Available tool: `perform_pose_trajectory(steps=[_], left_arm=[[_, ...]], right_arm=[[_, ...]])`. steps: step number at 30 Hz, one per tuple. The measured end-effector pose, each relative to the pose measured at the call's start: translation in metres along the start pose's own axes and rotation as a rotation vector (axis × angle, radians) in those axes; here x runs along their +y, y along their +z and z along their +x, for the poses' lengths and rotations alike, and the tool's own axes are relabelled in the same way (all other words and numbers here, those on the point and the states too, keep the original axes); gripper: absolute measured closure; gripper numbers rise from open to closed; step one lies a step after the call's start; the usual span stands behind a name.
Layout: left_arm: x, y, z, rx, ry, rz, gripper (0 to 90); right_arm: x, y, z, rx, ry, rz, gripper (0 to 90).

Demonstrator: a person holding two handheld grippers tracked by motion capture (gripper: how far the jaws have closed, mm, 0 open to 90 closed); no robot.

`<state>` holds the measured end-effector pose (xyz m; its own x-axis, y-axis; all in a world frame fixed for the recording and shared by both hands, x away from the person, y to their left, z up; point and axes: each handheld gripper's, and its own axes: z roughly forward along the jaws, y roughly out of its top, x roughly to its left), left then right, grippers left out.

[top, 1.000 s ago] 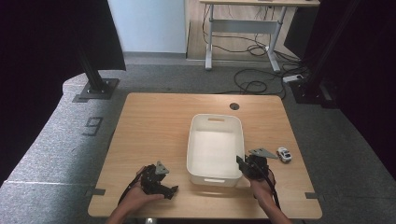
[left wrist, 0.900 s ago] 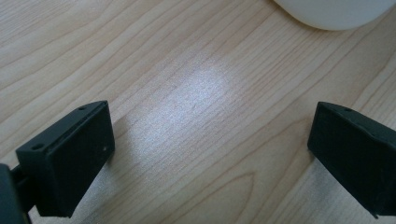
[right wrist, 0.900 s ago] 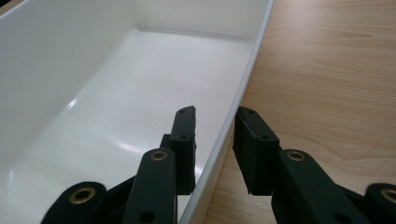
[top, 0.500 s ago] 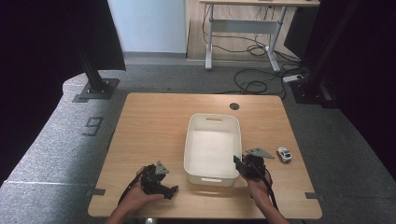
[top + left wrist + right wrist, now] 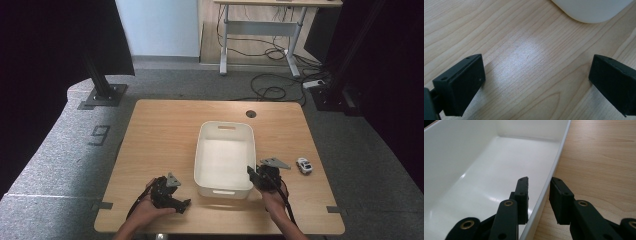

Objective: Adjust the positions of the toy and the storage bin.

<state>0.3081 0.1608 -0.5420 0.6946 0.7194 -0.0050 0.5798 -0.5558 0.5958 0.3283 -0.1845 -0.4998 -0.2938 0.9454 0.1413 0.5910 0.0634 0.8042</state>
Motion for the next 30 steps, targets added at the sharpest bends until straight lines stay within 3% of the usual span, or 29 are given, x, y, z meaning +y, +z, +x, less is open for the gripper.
perform_pose_trajectory(steps=[24,28,30], left_arm=[[0.0,-0.0001,0.0,0.0,0.0,0.0,0.9],[-0.0001,-0.0001,0.0001,-0.001,0.001,0.001,0.9],[-0.0003,-0.0002,0.0001,-0.002,0.002,0.0,1.0]], right_arm=[[0.0016,0.0047,0.0031,0.022,-0.001,-0.005,67.8],[0.0006,0.005,0.0019,0.03,-0.007,-0.015,62.8],[-0.0005,0.0043,-0.0013,0.044,-0.018,-0.031,51.1]])
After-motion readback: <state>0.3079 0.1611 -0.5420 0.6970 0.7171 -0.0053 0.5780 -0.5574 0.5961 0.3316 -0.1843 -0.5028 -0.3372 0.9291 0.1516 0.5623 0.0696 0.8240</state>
